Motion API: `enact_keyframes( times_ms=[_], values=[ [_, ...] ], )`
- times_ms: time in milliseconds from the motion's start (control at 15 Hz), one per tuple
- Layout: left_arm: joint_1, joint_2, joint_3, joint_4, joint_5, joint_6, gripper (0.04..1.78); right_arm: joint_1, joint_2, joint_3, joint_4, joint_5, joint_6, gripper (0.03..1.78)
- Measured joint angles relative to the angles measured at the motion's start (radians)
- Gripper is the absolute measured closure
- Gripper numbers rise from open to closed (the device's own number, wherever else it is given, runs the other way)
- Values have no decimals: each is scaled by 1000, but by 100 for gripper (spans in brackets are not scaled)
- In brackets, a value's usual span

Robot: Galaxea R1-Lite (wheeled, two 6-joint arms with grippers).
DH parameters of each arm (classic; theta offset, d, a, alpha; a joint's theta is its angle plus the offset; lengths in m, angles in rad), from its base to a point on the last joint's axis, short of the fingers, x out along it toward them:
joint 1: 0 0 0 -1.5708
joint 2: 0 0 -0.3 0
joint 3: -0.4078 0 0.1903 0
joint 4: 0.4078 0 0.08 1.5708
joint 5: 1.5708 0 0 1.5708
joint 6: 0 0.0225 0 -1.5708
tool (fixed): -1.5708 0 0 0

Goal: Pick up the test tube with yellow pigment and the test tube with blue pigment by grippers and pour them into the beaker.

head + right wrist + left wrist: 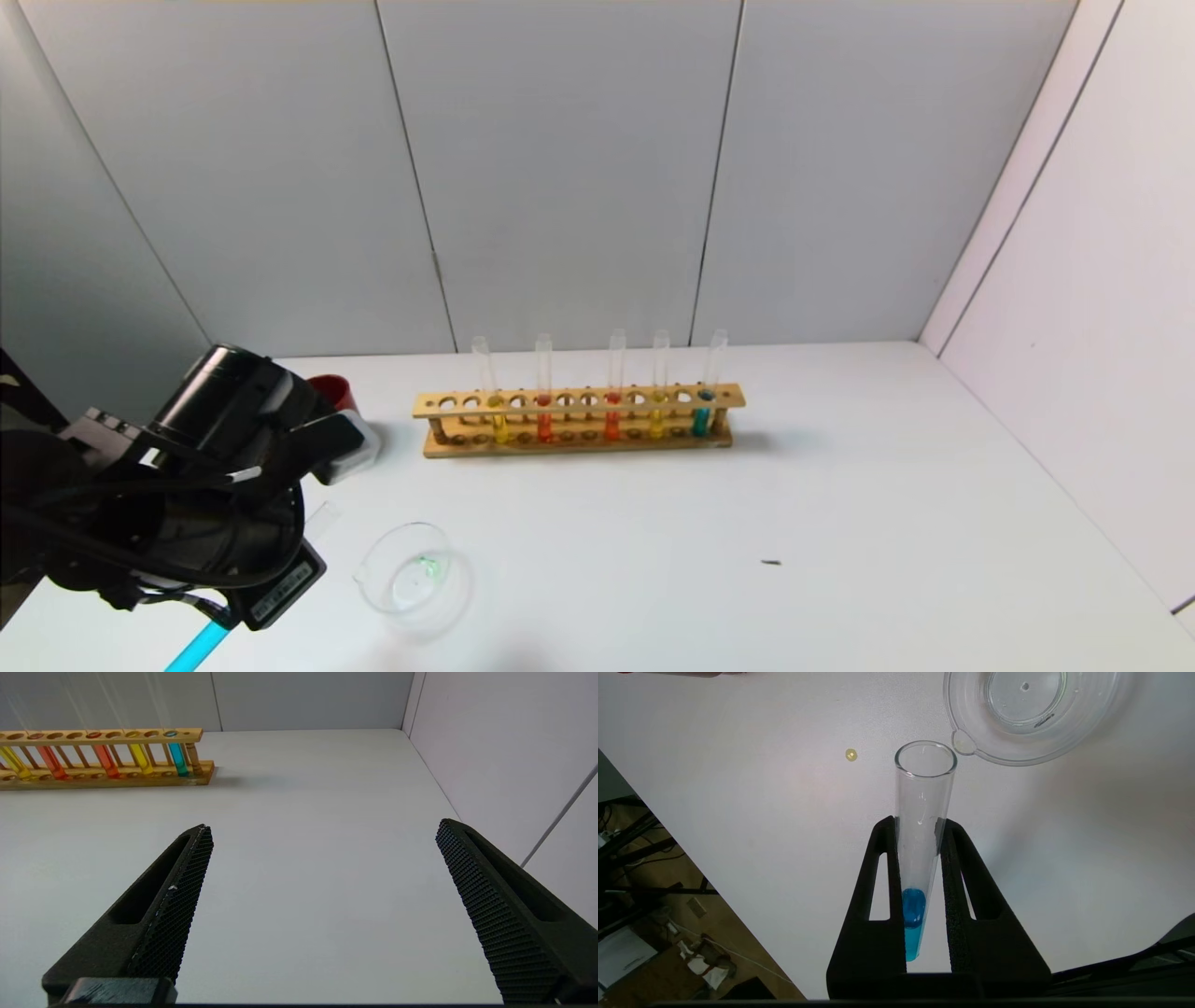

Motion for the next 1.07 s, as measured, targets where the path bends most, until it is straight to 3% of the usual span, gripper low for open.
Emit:
enact_keyframes(
  times_ms=[600, 1067],
  values=[
    [-89, 149, -27, 22, 57, 1, 153, 0, 0, 0, 0, 0, 0, 7],
    [-95, 193, -134, 216, 86, 7, 153, 0, 0, 0, 0, -1, 0, 7]
  ],
)
